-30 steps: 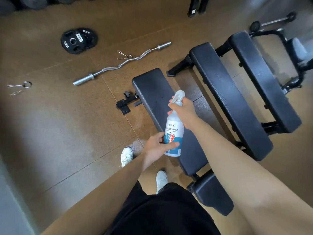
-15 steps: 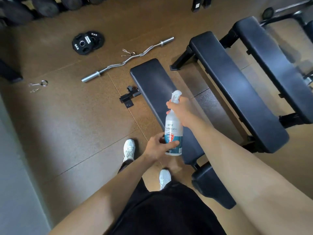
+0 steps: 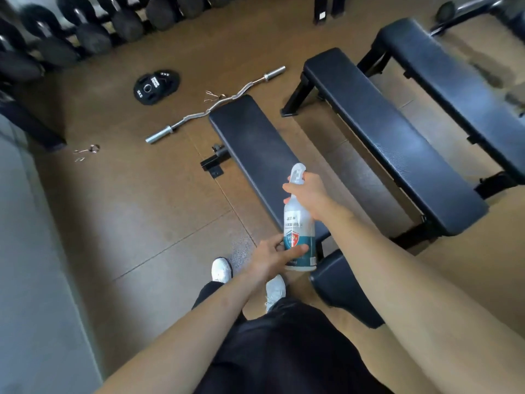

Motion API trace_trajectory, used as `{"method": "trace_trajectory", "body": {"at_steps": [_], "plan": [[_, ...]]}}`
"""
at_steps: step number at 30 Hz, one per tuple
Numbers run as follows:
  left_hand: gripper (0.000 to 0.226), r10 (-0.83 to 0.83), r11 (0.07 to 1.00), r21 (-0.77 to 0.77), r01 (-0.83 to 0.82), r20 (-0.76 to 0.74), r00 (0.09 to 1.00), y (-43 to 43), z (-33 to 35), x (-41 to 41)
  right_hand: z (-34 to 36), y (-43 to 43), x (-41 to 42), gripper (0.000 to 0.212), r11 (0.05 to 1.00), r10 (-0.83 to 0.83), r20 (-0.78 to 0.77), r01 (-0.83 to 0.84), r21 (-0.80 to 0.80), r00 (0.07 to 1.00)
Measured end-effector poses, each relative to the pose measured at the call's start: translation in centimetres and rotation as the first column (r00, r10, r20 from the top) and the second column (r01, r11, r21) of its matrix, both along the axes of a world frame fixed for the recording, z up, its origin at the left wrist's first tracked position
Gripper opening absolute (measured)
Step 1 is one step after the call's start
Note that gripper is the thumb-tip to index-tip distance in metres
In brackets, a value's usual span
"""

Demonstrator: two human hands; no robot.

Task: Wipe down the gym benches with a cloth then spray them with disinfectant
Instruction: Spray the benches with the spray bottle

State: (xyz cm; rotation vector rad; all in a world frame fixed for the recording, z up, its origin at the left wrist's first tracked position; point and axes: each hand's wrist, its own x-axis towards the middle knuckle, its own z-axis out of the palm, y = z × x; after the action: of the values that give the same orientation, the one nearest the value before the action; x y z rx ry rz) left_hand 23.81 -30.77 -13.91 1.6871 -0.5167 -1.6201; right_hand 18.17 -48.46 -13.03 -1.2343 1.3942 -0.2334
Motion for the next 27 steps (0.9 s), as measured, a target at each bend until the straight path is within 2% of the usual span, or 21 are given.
{"method": "trace_trajectory", "body": {"at_steps": [7,11,13,16,19,22,27], "plan": [[0.040,-0.014,0.999,-0.044,0.012,-0.038,0.999,2.5,0.2,-1.6,1.6,2.8,-2.4,0.010,0.998,-0.052,-0.011,0.051,-0.047,0.999],[0.029,-0.014,0.992,-0.126,-0.001,-0.121,0.993,4.8,0.2,-0.8,2.8,5.0,-0.8,0.022,0.996,0.023,-0.016,-0.024,-0.087,1.000],[0.029,0.041,0.986,-0.155,-0.066,-0.161,0.986,5.9,0.1,-0.9,3.5,6.1,0.1,0.021,0.989,0.063,-0.060,-0.070,-0.130,0.996],[0.032,0.059,0.976,-0.195,-0.095,-0.184,0.981,6.8,-0.3,-0.4,4.1,7.2,0.4,0.011,0.980,0.028,-0.130,-0.053,-0.193,0.991],[0.039,0.018,0.981,-0.185,-0.065,-0.246,0.969,7.6,-0.9,-0.7,4.0,7.8,-0.4,0.012,0.985,-0.004,-0.151,-0.023,-0.173,0.989],[0.050,-0.001,0.989,-0.144,-0.046,-0.312,0.950,8.6,-1.3,-2.9,4.0,8.8,-1.6,0.018,0.988,0.067,-0.237,-0.099,-0.122,0.969],[0.044,0.014,0.985,-0.163,-0.052,-0.227,0.974,10.3,-1.5,-5.9,3.1,10.4,-4.6,0.014,0.987,0.004,-0.228,-0.040,-0.154,0.974]]}}
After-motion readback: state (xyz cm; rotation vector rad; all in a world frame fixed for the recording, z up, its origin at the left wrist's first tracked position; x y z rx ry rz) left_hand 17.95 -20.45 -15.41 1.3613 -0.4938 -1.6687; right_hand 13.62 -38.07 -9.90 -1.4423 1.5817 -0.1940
